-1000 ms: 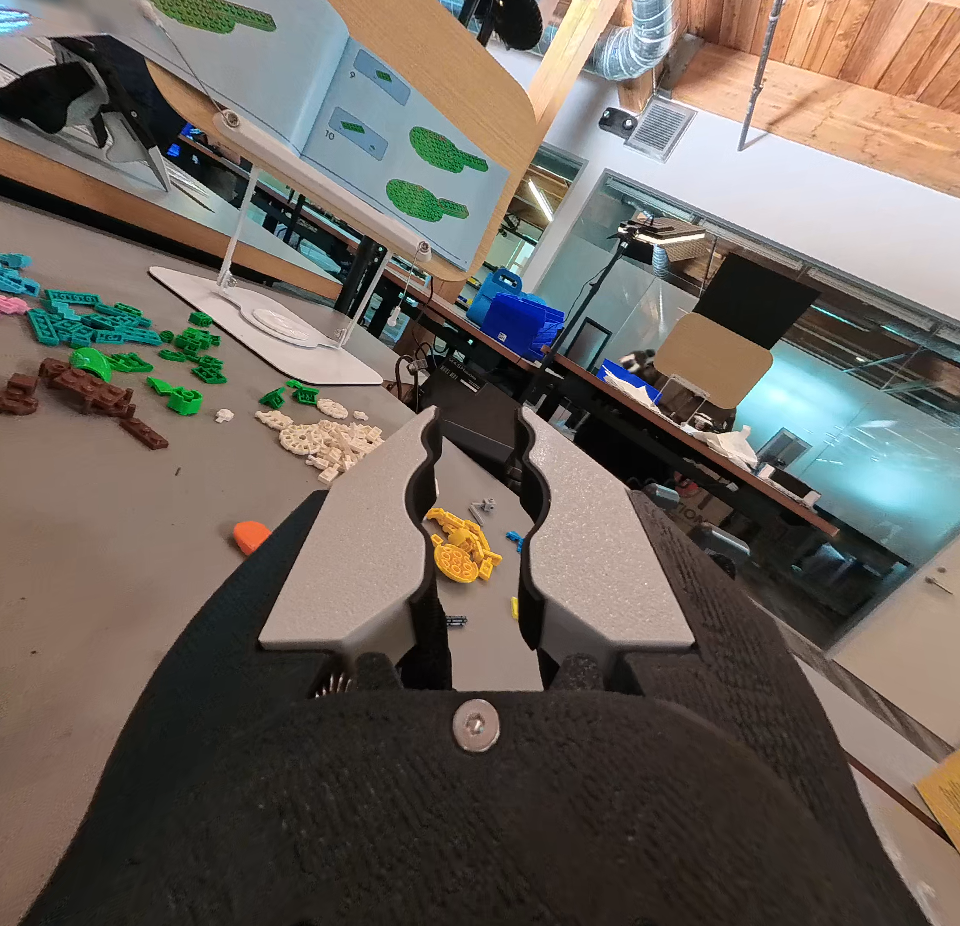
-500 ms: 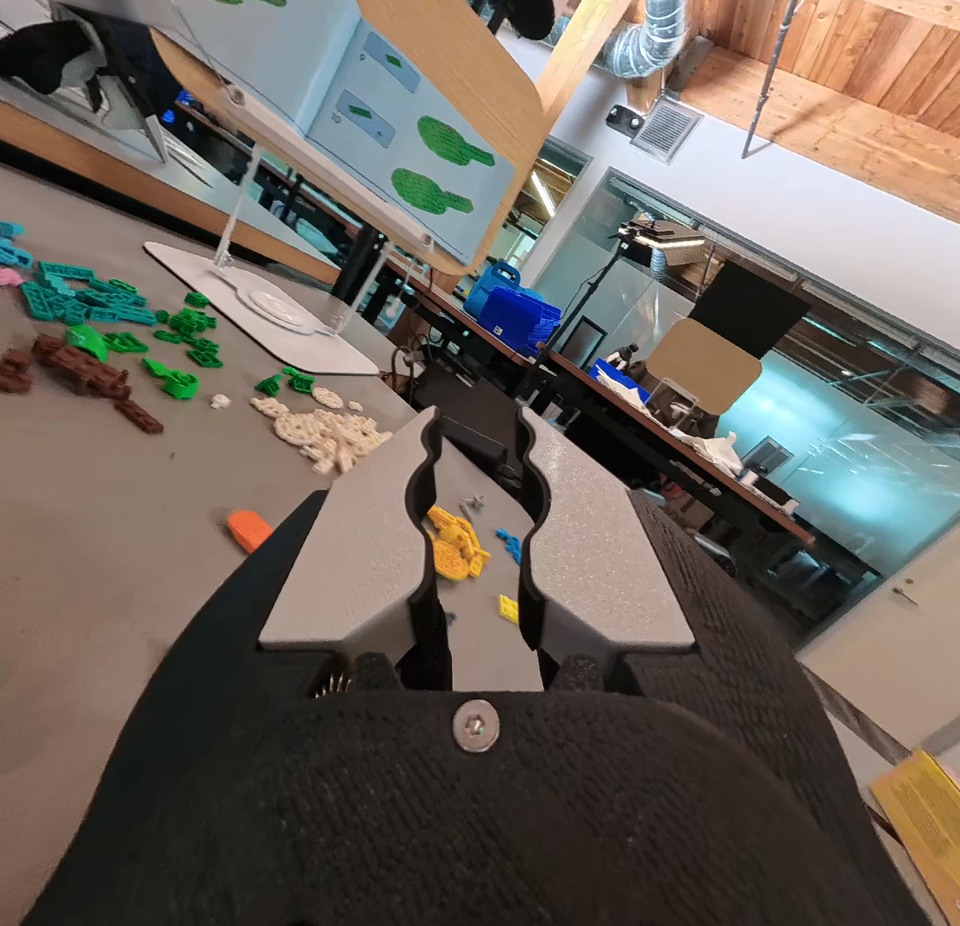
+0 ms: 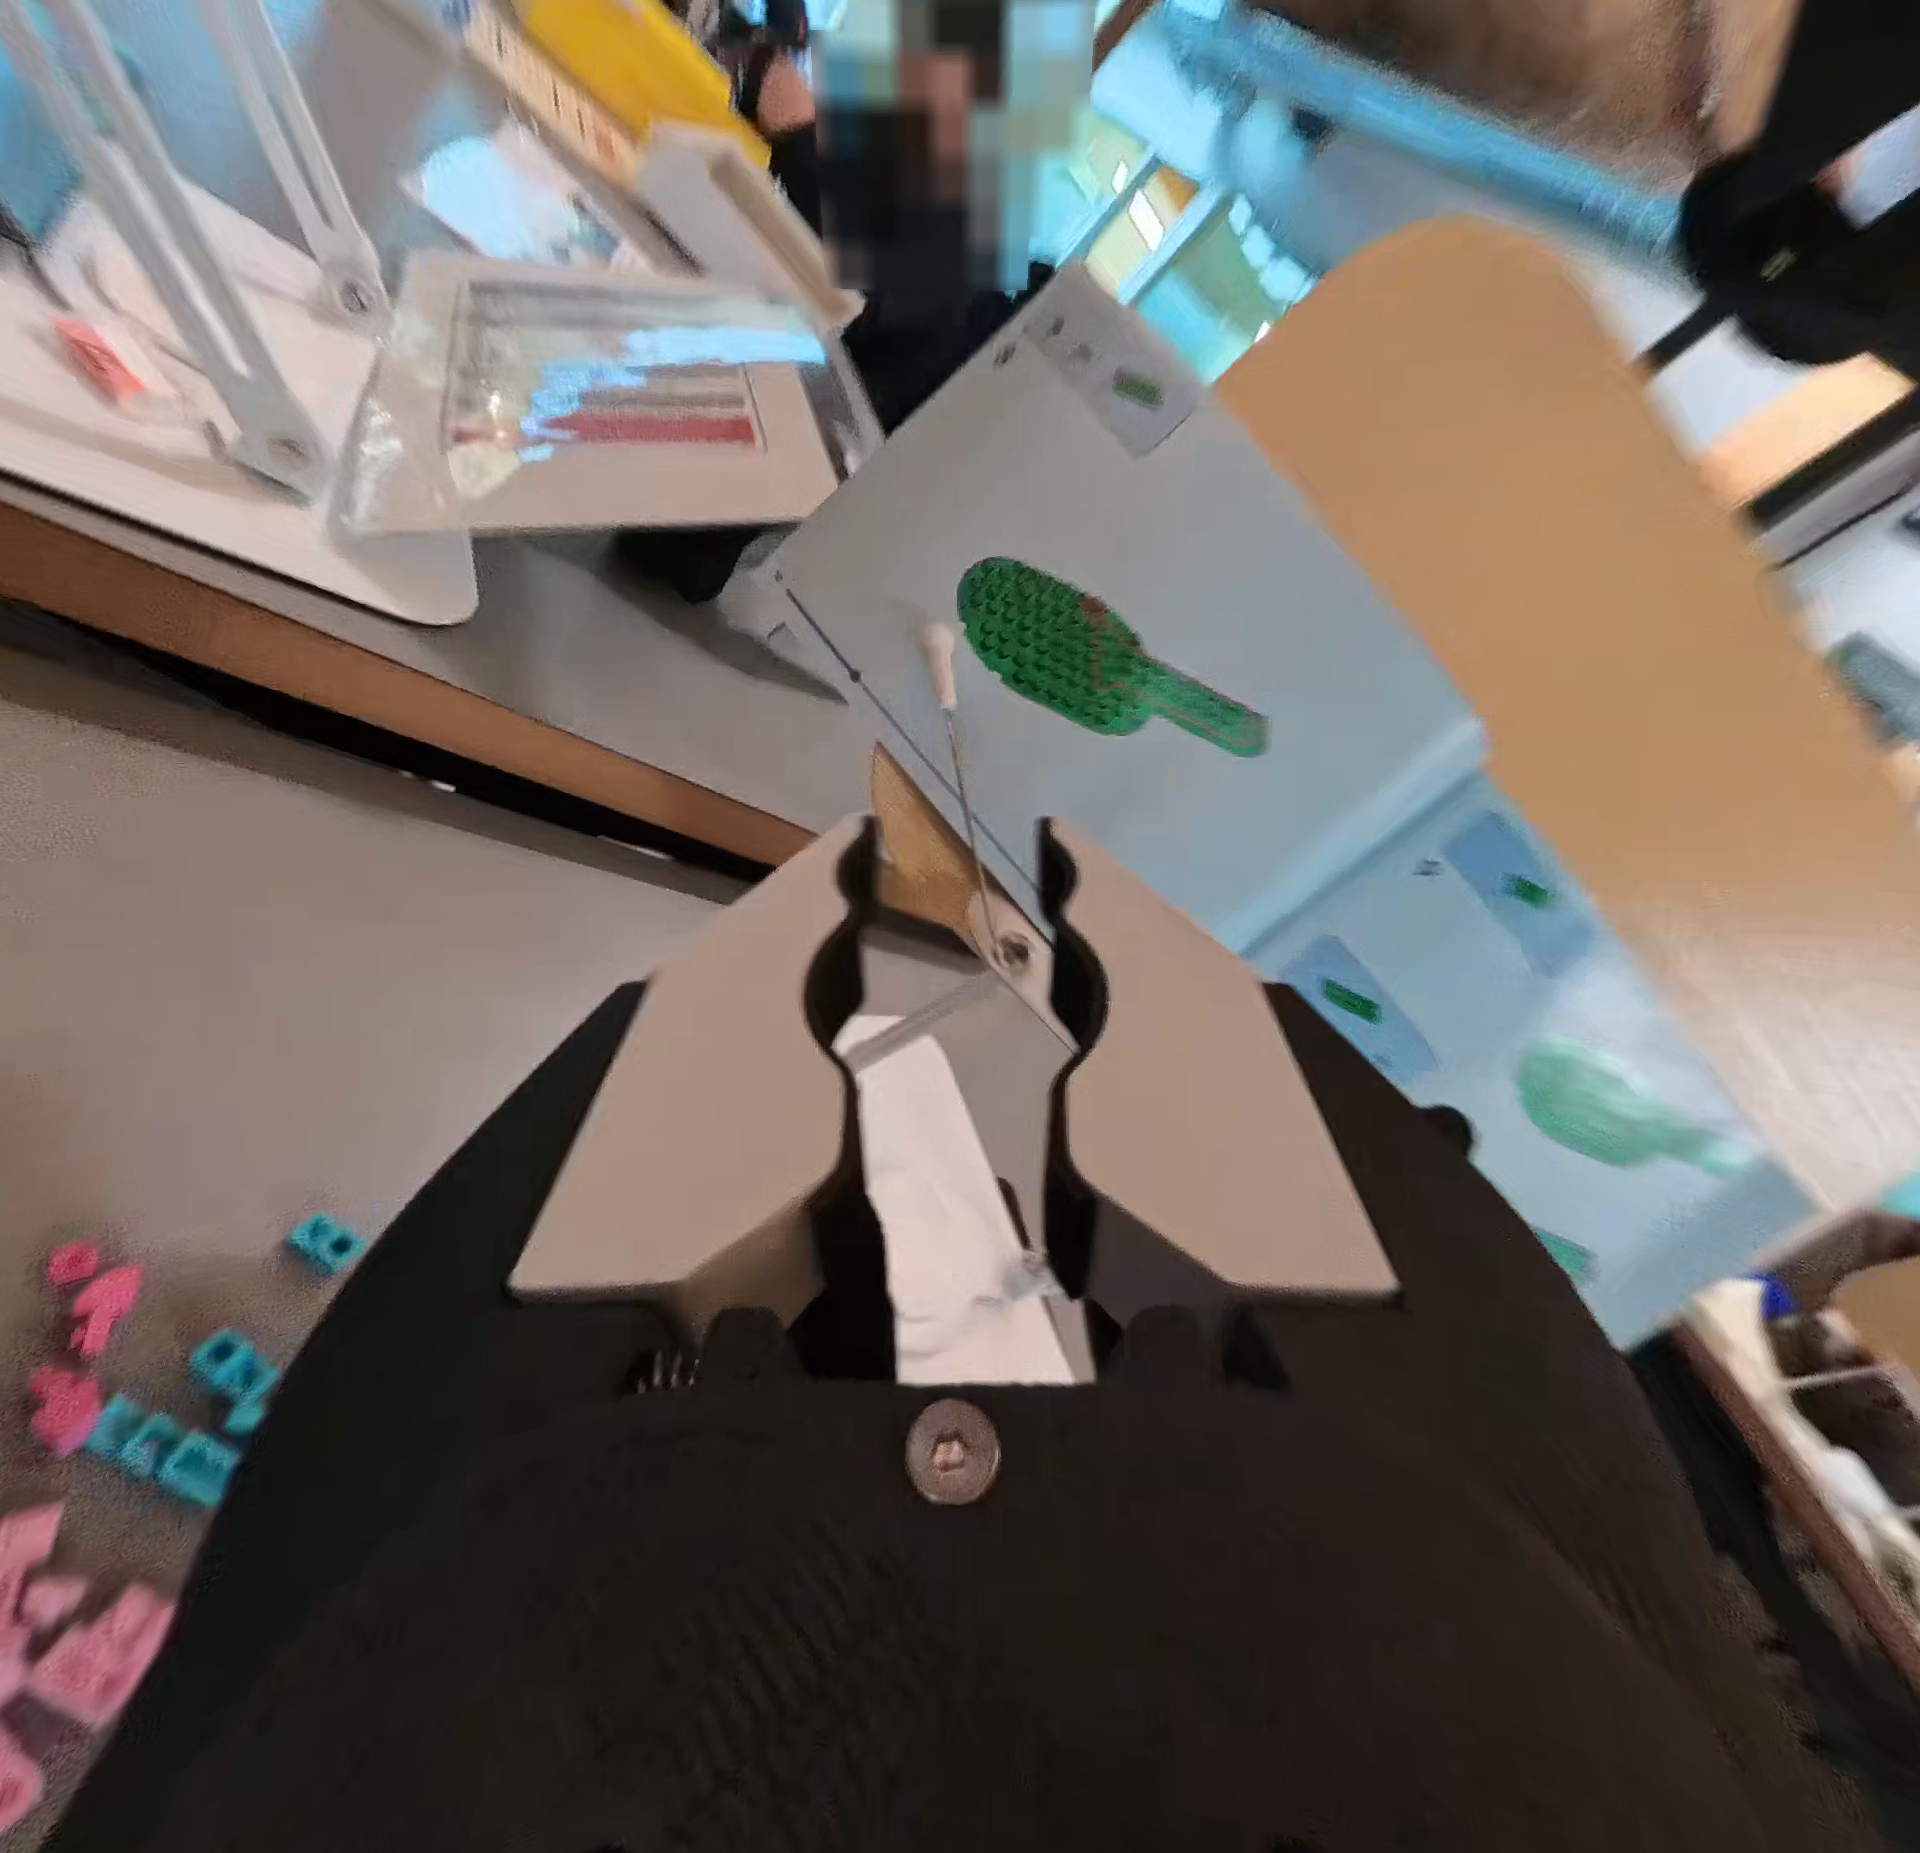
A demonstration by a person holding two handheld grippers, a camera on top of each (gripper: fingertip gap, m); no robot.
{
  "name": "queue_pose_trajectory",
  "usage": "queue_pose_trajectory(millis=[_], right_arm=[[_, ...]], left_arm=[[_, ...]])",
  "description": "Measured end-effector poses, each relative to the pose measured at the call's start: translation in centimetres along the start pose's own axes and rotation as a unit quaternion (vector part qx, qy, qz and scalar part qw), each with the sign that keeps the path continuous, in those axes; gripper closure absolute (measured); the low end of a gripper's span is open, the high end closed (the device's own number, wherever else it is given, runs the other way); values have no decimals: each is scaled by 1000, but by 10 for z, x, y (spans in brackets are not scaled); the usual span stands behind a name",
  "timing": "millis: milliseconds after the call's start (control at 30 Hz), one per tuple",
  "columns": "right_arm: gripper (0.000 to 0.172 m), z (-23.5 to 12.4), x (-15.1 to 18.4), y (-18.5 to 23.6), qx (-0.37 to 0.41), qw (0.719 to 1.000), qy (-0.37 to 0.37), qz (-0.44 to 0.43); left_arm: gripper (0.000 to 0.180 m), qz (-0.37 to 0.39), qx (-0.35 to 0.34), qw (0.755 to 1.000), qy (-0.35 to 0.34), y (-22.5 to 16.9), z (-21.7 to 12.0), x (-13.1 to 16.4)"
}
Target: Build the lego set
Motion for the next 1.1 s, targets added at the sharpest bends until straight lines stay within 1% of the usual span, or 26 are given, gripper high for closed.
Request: queue_pose_trajectory(millis=[33,67,100,200,300,333,400,500,567,600,667,700,733,767,800,867,933,967,1033,1100], right_arm=[[128,18,4,5,-14,1000,23,10],[124,32,8,6,-18,999,40,15],[124,43,11,5,-8,999,47,8],[137,61,17,5,9,998,51,-48],[146,70,20,7,27,993,49,-101],[147,72,20,9,28,992,43,-113],[156,73,20,14,28,989,28,-144],[166,72,20,20,42,971,2,-234],[170,72,23,27,51,943,-9,-328],[170,71,25,31,55,921,-16,-386],[168,71,29,41,65,859,-37,-506],[162,70,31,44,68,828,-49,-554],[160,69,33,45,68,807,-59,-584],[152,66,36,44,64,805,-67,-586],[146,62,38,40,61,818,-70,-567],[140,49,37,24,81,858,-87,-500],[138,31,38,2,105,910,-111,-384],[137,23,41,-14,125,931,-115,-324],[135,10,54,-43,151,955,-104,-235],[135,0,67,-65,175,965,-98,-167]], left_arm=[[180,0,4,1000,3,-2,0,1],[180,3,6,1000,5,-4,-1,1],[180,7,7,1000,4,-5,-1,0],[180,8,14,1000,4,-8,0,-1],[180,6,18,1000,9,-10,2,0],[180,12,18,1000,9,-11,2,0],[180,31,17,999,11,-14,2,-1],[180,51,5,998,46,-12,4,8],[180,48,3,997,65,-11,5,14],[180,42,3,997,67,-10,5,15],[180,30,7,997,65,-10,5,16],[180,26,22,997,65,-14,5,16],[180,26,24,997,64,-15,5,16],[180,35,29,997,63,-18,5,15],[180,47,33,997,58,-21,4,13],[180,80,37,996,35,-26,3,4],[180,107,36,993,40,-31,3,5],[180,118,31,992,45,-30,4,6],[180,112,34,992,41,-31,4,5],[180,102,33,993,41,-29,4,6]])
Point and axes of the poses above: each gripper's, where its closed fingertips meet, z out along the fingers, x out of its underside, y = z × x across the jaws, the point moved 2 cm from there along -z, back along the fingers, and after that the axes turned 7 degrees about x, right-handed, at the moved point
